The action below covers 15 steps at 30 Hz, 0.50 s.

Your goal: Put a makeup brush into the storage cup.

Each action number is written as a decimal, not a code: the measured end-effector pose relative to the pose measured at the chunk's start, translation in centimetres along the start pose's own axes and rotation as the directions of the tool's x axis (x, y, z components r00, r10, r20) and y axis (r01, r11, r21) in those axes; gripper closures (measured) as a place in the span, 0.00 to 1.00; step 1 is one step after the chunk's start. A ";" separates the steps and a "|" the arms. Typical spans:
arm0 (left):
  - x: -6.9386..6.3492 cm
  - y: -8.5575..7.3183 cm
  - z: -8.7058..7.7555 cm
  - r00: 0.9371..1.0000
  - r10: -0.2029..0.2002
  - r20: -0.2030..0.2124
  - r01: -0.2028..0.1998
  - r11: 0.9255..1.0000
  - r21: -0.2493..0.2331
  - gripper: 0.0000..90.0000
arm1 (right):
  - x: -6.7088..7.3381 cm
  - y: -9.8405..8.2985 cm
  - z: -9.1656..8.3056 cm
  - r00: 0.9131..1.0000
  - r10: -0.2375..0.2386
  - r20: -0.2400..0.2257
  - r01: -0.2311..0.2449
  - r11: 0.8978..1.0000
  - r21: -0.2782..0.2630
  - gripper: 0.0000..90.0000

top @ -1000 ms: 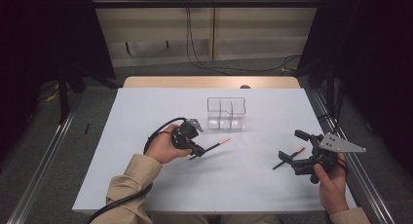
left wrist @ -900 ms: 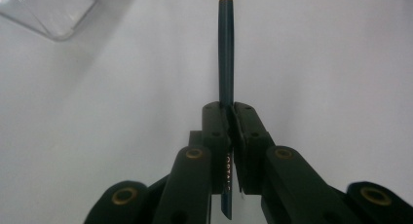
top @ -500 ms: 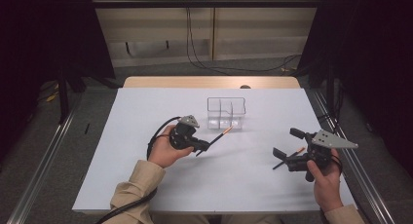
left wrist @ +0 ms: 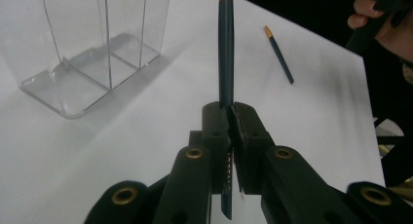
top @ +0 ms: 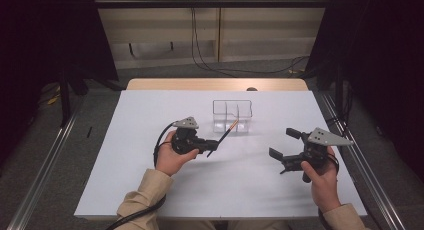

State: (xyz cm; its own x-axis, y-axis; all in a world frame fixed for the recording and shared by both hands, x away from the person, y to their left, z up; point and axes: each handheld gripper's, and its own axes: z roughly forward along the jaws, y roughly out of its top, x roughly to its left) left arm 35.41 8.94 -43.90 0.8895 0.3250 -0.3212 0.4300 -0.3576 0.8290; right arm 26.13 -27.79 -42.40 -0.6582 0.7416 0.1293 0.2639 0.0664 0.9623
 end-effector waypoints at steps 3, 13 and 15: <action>-0.2 -0.1 0.0 1.000 -0.007 0.016 0.007 0.999 -0.036 0.94 | 0.2 0.4 0.5 1.000 0.025 -0.015 -0.025 0.999 -0.022 0.00; -1.1 0.1 0.4 0.999 0.003 0.049 0.001 0.996 -0.095 0.94 | 0.9 1.3 2.0 0.996 0.073 -0.051 -0.075 0.997 -0.033 0.00; -1.2 0.3 0.5 0.998 0.004 0.055 0.001 0.995 -0.102 0.94 | 1.0 1.4 2.3 0.994 0.094 -0.056 -0.095 0.995 -0.031 0.00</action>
State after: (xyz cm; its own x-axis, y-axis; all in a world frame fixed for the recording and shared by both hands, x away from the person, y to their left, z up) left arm 34.50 7.98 -43.50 0.8986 0.2744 -0.3424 0.4130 -0.2658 0.8711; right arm 27.47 -25.47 -41.51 -0.6692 0.7059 0.2321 0.3037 -0.0252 0.9524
